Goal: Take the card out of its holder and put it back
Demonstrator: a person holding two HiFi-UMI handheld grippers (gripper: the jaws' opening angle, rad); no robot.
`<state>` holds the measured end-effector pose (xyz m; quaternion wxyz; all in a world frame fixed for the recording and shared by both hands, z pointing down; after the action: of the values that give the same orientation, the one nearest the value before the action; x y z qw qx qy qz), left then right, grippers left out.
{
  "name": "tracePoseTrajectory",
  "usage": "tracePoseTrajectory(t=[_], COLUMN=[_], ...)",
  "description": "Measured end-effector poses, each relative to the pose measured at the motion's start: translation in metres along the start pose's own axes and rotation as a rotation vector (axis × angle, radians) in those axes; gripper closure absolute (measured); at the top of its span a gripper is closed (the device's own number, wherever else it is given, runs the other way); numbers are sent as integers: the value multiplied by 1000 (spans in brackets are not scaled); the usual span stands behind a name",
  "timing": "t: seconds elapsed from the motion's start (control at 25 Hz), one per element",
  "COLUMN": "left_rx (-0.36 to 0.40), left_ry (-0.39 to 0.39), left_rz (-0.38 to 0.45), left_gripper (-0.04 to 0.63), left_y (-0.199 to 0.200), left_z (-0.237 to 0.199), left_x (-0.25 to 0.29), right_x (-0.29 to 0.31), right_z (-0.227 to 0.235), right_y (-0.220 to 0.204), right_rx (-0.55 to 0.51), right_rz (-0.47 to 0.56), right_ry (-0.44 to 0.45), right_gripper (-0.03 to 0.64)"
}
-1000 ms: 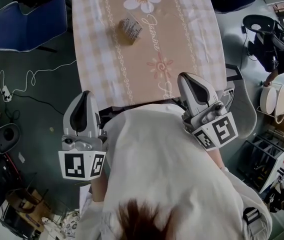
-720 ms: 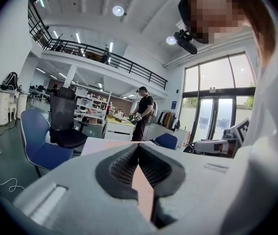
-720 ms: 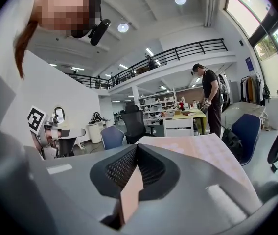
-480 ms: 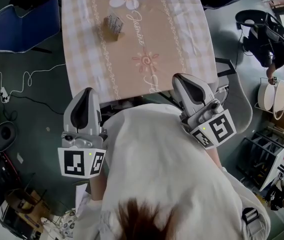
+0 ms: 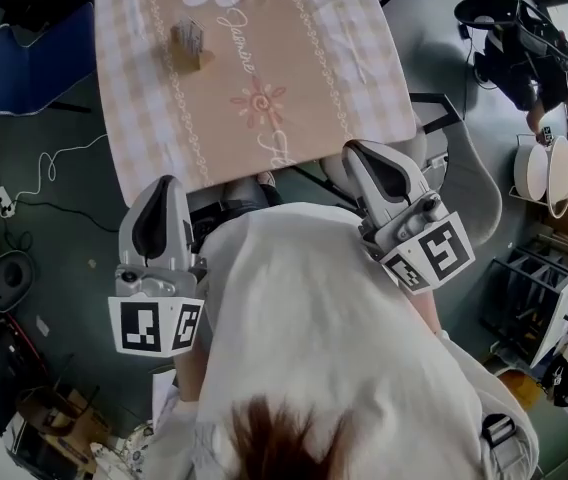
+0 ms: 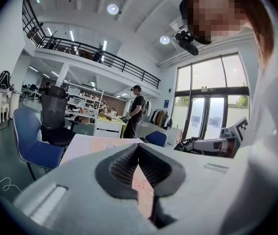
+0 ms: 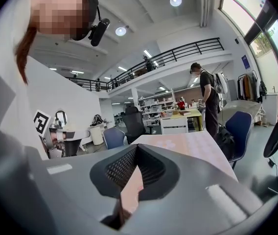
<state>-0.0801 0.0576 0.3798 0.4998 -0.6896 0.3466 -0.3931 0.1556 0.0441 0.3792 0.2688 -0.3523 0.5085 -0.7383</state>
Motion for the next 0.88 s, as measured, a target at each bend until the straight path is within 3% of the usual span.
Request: tracePoseTrajectory(t=[0.36,0.88], left_rx=[38,114], left_ry=[-43,-91], left_rz=[16,6], left_gripper=[595,595], left_y=[6,16], left_z=[28,48], left_x=[7,21], right_x=[-19,-30], right_z=[10,14], right_y=[1,-4], right_rx=[-5,73], right_rz=[28,56], right_ry=[-9,25], right_gripper=[618,618])
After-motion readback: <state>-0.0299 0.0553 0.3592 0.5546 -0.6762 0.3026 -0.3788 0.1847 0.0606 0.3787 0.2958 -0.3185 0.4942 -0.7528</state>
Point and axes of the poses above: the fingertips, and each gripper's own axes: x forward along the fingers, z to its right, y out of its top, the point moved 3 cm from there along -x, backward along the fingers, and after that the axes turned 3 degrees about x, right-handed, at the moved point
